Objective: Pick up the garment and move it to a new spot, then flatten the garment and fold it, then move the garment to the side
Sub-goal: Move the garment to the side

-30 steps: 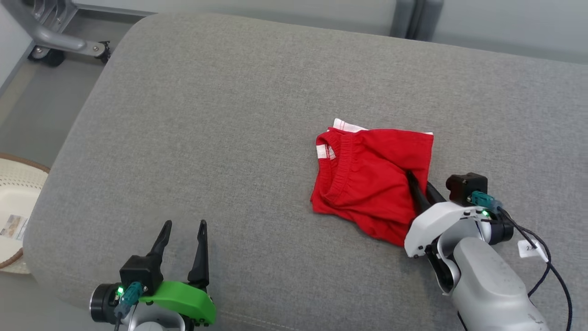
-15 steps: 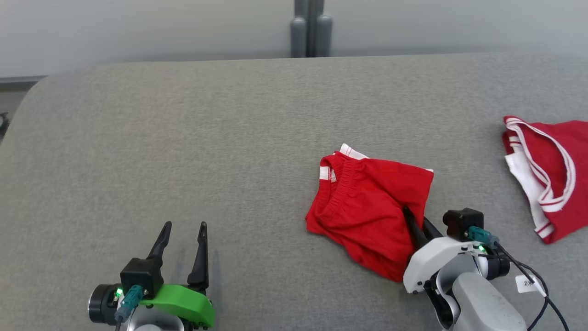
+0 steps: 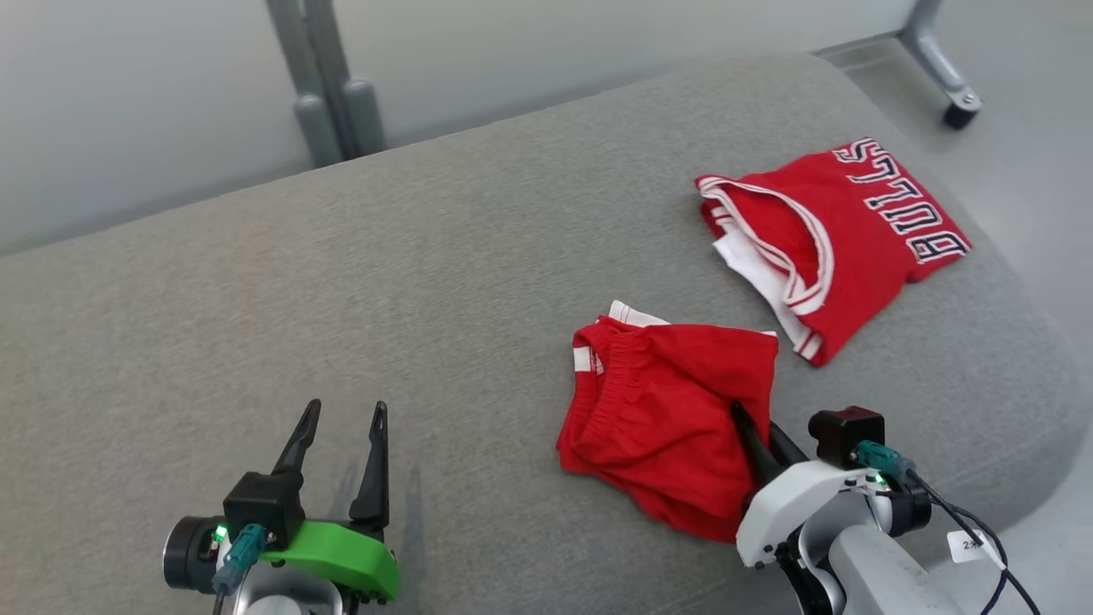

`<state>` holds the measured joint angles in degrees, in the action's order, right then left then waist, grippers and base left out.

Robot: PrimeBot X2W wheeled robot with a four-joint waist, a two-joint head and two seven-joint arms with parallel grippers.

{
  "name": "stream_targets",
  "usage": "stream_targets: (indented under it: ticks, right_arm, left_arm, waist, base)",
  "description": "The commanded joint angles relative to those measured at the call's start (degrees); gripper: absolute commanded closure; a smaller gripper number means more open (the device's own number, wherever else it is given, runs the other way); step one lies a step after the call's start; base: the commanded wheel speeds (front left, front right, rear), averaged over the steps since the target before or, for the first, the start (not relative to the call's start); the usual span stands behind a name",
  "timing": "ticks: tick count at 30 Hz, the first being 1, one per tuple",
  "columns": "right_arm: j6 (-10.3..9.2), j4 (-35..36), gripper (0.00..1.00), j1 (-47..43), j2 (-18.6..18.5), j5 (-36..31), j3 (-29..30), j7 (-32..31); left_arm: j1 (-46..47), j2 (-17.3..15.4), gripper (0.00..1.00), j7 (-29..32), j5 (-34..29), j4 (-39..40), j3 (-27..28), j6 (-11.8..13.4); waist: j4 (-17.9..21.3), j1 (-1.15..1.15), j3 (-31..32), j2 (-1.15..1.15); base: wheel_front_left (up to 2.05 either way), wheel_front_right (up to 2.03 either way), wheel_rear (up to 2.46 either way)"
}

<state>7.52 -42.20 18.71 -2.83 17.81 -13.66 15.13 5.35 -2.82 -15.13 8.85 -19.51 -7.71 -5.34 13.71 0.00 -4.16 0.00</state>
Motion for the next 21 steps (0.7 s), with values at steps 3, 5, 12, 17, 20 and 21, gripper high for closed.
stream_targets:
  ticks: [3,5,12,17,20,21]
  right_arm:
    - [-0.08,0.8,1.0,-0.6,-0.2,1.0,-1.2,0.0]
    - [-0.08,1.1,1.0,-0.8,-0.2,1.2,-1.5,0.0]
    - [-0.08,2.7,1.0,1.5,-0.1,-0.5,-3.1,0.0]
    - [-0.08,4.7,1.0,7.5,-0.1,-3.3,-4.5,0.0]
    - [-0.08,5.0,1.0,13.3,-0.6,-5.1,-4.3,0.0]
    - [-0.08,4.6,1.0,15.1,-1.3,-5.7,-4.1,0.0]
  left_arm:
    - [1.4,-0.2,0.0,0.1,-0.5,0.8,0.2,-0.3]
    - [1.9,-0.2,0.0,0.1,-0.9,1.1,-0.1,-0.4]
    - [4.0,-0.2,0.0,0.1,-1.8,2.0,-1.2,-1.0]
    - [6.1,-0.3,0.0,0.1,-2.8,2.6,-0.5,-1.5]
    - [7.5,-0.4,0.0,0.1,-3.7,3.3,-0.5,-1.8]
    - [8.0,-0.4,0.0,0.1,-3.8,3.6,-0.7,-1.9]
  waist:
    - [10.8,0.0,-0.7,0.0]
    - [11.8,0.0,-1.5,0.0]
    - [11.6,0.0,-5.5,0.0]
    - [8.5,0.0,-10.4,0.0]
    - [6.2,0.0,-13.4,0.0]
    - [5.4,0.0,-14.4,0.0]
  base:
    - [0.0,0.0,0.0]
    - [0.0,0.0,0.0]
    - [0.0,0.0,0.0]
    - [0.0,0.0,0.0]
    - [0.0,0.0,0.0]
    - [0.0,0.0,0.0]
